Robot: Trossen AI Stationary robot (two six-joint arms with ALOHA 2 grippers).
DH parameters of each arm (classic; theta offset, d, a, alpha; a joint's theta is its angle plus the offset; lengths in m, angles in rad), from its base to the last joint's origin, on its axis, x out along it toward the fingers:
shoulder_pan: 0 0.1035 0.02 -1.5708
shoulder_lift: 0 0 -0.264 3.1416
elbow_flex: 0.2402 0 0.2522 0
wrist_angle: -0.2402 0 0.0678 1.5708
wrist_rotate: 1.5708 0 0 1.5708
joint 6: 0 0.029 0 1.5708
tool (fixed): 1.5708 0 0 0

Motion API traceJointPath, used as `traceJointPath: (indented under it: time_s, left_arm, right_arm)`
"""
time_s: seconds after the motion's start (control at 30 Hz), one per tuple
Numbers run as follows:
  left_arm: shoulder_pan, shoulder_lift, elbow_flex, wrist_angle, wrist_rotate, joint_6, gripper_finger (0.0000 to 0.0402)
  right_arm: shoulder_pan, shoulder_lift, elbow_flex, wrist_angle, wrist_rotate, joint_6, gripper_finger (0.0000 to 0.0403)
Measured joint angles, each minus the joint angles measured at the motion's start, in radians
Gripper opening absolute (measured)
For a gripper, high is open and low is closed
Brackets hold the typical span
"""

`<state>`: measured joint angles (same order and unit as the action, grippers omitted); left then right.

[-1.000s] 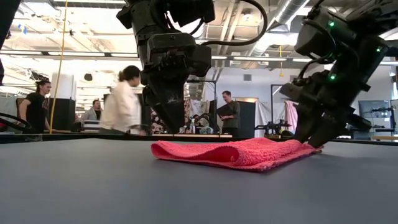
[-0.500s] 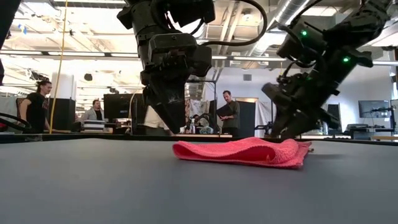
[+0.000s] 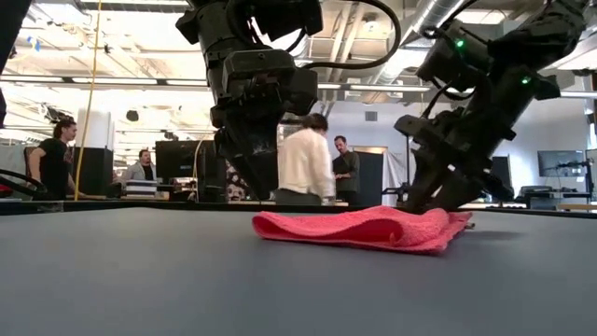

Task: Roll towel
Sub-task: Adjust the pink towel

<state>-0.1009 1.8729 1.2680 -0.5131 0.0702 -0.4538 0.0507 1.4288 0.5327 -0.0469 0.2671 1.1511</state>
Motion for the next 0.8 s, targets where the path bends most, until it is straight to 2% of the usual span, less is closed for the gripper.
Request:
traceJointPath:
  time_s: [0.17,0.33,0.7,0.8]
  left_arm:
    - [0.000,0.000,0.000,0.000,-0.001,0.000,0.0170]
    - [0.000,0.000,0.000,0.000,-0.004,0.001,0.0170]
    - [0.000,0.000,0.000,0.000,-0.004,0.001,0.0170]
    - [0.000,0.000,0.000,0.000,-0.004,0.001,0.0170]
  right_arm:
    - [0.041,-0.001,0.001,-0.096,0.104,0.000,0.0175]
    - [0.024,-0.001,0.001,-0.123,0.203,-0.050,0.0175]
    - [-0.075,-0.001,0.001,0.009,0.204,-0.137,0.0175]
    - [-0.080,-0.001,0.001,-0.007,0.168,-0.137,0.0175]
